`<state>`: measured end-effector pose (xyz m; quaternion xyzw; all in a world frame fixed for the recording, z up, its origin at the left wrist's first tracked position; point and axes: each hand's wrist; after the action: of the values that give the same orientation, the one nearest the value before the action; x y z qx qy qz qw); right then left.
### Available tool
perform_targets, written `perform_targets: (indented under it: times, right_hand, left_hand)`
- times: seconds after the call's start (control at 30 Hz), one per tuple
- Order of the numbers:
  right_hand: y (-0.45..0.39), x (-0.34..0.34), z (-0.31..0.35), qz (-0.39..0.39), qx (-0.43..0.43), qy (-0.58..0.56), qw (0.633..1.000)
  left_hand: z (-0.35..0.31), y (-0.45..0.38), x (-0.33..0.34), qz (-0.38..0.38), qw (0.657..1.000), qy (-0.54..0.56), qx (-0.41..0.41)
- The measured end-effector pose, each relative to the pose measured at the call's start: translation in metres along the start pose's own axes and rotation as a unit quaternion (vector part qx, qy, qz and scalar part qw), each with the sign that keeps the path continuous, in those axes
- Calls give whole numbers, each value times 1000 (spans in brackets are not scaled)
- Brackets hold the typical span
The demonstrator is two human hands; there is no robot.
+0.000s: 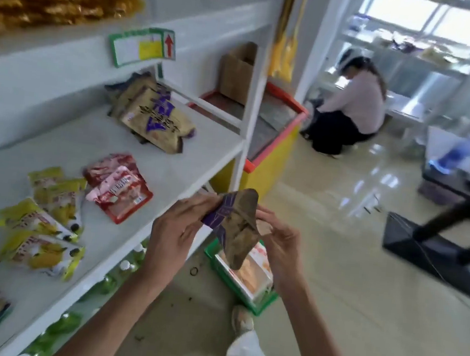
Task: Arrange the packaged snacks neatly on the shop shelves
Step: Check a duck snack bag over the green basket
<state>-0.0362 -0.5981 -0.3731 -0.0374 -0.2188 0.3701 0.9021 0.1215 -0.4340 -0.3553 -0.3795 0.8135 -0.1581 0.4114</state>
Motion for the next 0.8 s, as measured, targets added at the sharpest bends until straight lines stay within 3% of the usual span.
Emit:
perform_targets:
  times: [0.3, 0.5, 0.63, 0.8]
  right_hand:
    - [161, -7, 86, -162, 1, 85, 983]
    - [233, -40, 109, -270, 40, 107, 956]
    - [277, -63, 117, -250, 73, 161, 952]
    - [328, -90, 113, -188, 161, 92, 964]
  left_hand:
    - [-102, 89, 19, 104, 969, 220, -36]
    - [-155, 151, 31, 229, 862, 366, -265]
    - [-193, 179, 44, 230, 821, 334, -403]
    - [-212, 206, 54, 229, 806, 300, -456]
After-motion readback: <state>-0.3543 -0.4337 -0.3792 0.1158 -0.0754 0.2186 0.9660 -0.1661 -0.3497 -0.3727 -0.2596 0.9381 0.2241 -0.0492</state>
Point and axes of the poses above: each hand's wrist, its own y-axis away from the middle knuckle, its own x-axis out of the palm, z = x × y, and after that the axes turned 9 degrees about -y, right-handed
